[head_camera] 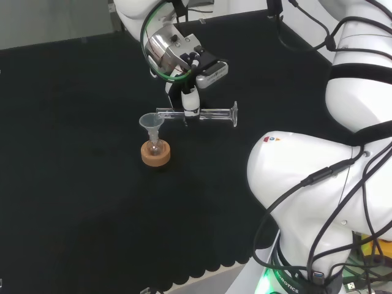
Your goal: Pour the water from the graduated cylinder into the round-bottom flask.
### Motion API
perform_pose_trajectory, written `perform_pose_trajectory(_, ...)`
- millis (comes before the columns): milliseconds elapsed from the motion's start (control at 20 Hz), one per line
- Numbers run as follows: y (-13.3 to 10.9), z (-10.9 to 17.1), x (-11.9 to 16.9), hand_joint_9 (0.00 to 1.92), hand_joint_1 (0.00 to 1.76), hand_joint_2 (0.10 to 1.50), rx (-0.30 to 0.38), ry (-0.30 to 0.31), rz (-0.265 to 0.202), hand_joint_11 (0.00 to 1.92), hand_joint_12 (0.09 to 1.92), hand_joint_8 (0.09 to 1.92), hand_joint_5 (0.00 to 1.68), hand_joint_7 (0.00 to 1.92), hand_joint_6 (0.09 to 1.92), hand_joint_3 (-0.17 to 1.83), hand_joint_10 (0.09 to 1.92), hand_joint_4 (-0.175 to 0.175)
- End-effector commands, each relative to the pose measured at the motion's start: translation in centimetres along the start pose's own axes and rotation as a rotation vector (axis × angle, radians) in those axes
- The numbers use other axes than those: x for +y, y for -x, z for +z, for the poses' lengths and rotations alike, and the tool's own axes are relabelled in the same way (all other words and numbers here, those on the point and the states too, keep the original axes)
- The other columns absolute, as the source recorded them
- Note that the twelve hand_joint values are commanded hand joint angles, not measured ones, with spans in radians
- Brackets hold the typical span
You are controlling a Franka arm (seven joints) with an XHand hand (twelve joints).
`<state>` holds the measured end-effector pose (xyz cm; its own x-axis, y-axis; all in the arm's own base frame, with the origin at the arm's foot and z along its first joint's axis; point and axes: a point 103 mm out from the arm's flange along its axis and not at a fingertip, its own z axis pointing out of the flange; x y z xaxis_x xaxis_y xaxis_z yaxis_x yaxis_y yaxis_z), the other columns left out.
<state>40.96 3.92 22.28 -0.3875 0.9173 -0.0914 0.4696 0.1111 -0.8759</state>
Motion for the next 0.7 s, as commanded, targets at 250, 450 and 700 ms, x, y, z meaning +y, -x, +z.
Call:
perform_pose_trajectory(250, -0.14, -0.25, -0.09, 1.38, 1.35, 1.17, -0.010, -0.040, 0.025, 1.15, 0.74, 1.18, 0.93, 0.90, 0.79, -0.02, 0.22, -0.123)
perform_pose_trajectory(450, -0.27, -0.31, -0.10, 1.38, 1.35, 1.17, -0.016, -0.064, 0.026, 1.15, 0.74, 1.18, 0.93, 0.90, 0.80, -0.02, 0.22, -0.123)
perform_pose_trajectory(700, -0.47, -0.44, -0.17, 1.38, 1.35, 1.17, -0.021, -0.066, 0.032, 1.15, 0.74, 1.18, 0.93, 0.90, 0.80, -0.02, 0.22, -0.123)
